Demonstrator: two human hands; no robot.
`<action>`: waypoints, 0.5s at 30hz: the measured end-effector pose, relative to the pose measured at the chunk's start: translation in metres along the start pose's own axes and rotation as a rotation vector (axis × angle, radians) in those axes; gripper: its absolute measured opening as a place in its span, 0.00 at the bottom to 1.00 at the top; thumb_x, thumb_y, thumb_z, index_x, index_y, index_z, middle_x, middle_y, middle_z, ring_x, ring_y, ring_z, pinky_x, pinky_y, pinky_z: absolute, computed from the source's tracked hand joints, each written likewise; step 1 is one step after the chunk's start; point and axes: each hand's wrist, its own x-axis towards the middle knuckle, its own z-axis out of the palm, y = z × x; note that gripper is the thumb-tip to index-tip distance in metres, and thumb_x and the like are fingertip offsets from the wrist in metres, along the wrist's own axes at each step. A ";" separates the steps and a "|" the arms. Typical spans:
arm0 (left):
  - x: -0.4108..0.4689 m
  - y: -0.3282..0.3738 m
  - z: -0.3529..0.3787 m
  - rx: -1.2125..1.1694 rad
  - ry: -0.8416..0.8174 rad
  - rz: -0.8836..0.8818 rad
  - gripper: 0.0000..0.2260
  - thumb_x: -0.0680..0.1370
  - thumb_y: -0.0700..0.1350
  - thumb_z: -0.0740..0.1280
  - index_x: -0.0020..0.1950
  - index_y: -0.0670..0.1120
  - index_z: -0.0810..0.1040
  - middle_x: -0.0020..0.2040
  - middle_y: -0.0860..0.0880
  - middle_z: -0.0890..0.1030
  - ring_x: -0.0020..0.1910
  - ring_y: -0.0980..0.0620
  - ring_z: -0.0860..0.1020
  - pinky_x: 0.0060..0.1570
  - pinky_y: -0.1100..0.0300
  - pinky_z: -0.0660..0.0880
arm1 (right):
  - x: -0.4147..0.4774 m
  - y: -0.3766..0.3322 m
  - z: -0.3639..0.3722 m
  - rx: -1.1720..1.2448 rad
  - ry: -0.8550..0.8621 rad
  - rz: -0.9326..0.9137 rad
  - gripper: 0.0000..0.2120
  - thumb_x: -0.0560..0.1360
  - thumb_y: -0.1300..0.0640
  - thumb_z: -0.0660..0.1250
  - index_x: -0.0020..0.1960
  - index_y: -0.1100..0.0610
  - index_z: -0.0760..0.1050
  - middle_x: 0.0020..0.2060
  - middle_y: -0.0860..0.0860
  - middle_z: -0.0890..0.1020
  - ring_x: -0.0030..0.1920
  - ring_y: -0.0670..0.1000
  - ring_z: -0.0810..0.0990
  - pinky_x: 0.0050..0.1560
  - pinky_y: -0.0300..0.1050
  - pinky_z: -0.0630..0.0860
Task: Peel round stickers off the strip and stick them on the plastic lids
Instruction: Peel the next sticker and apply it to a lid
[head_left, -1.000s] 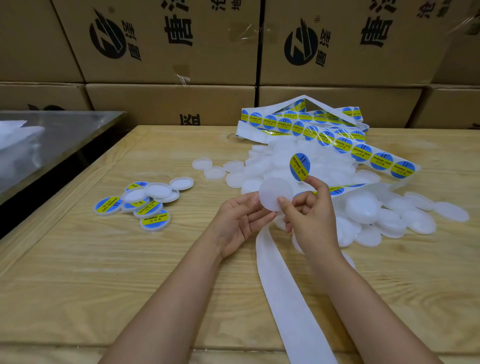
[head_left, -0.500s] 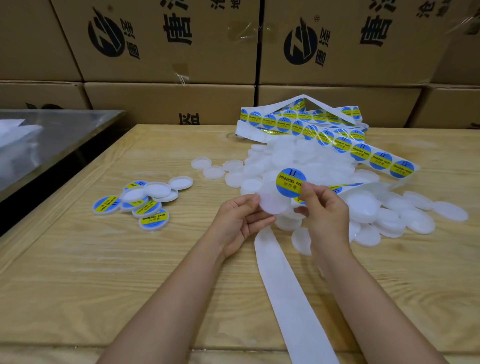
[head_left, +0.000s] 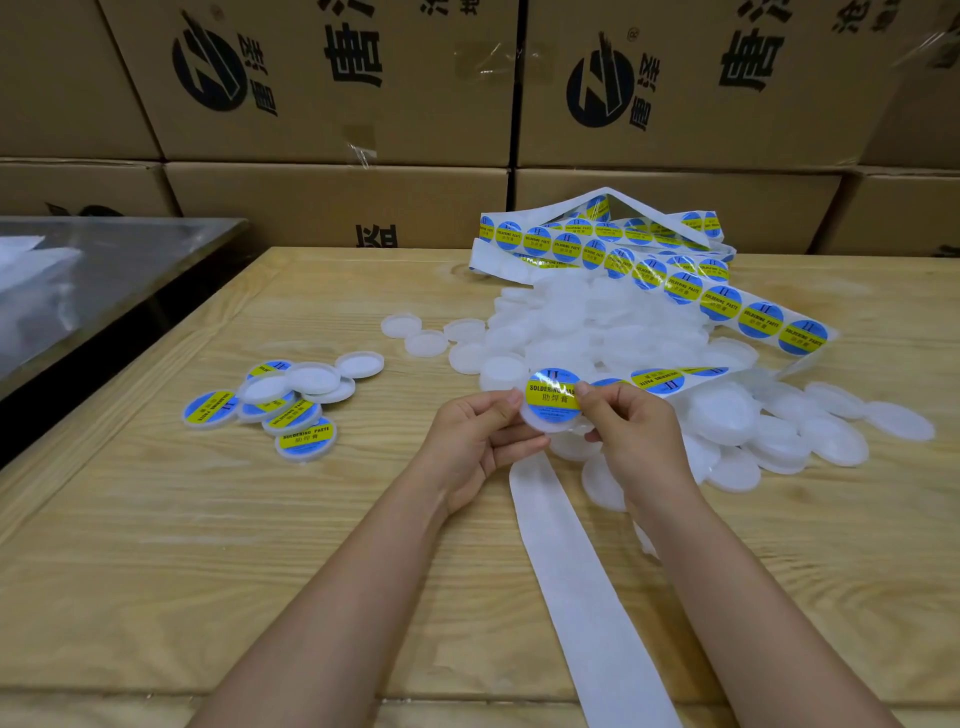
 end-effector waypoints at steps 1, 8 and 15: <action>0.000 0.000 0.000 0.007 0.001 0.004 0.12 0.73 0.44 0.65 0.49 0.37 0.79 0.44 0.42 0.84 0.43 0.48 0.84 0.40 0.60 0.81 | 0.000 0.000 -0.001 -0.015 -0.007 0.000 0.09 0.75 0.55 0.67 0.38 0.57 0.78 0.37 0.55 0.80 0.35 0.47 0.74 0.40 0.41 0.71; -0.001 0.001 0.000 0.032 0.018 0.009 0.10 0.76 0.42 0.63 0.49 0.36 0.79 0.43 0.41 0.84 0.42 0.48 0.84 0.38 0.60 0.80 | 0.002 -0.001 -0.004 -0.070 -0.038 -0.032 0.10 0.76 0.56 0.67 0.37 0.58 0.78 0.29 0.45 0.77 0.28 0.37 0.71 0.33 0.29 0.68; -0.002 0.001 0.000 0.048 0.013 0.017 0.08 0.77 0.41 0.63 0.47 0.37 0.80 0.41 0.42 0.84 0.40 0.49 0.84 0.38 0.60 0.80 | 0.001 0.002 -0.004 -0.094 -0.031 -0.061 0.11 0.75 0.57 0.68 0.35 0.57 0.77 0.22 0.40 0.74 0.26 0.37 0.70 0.30 0.27 0.65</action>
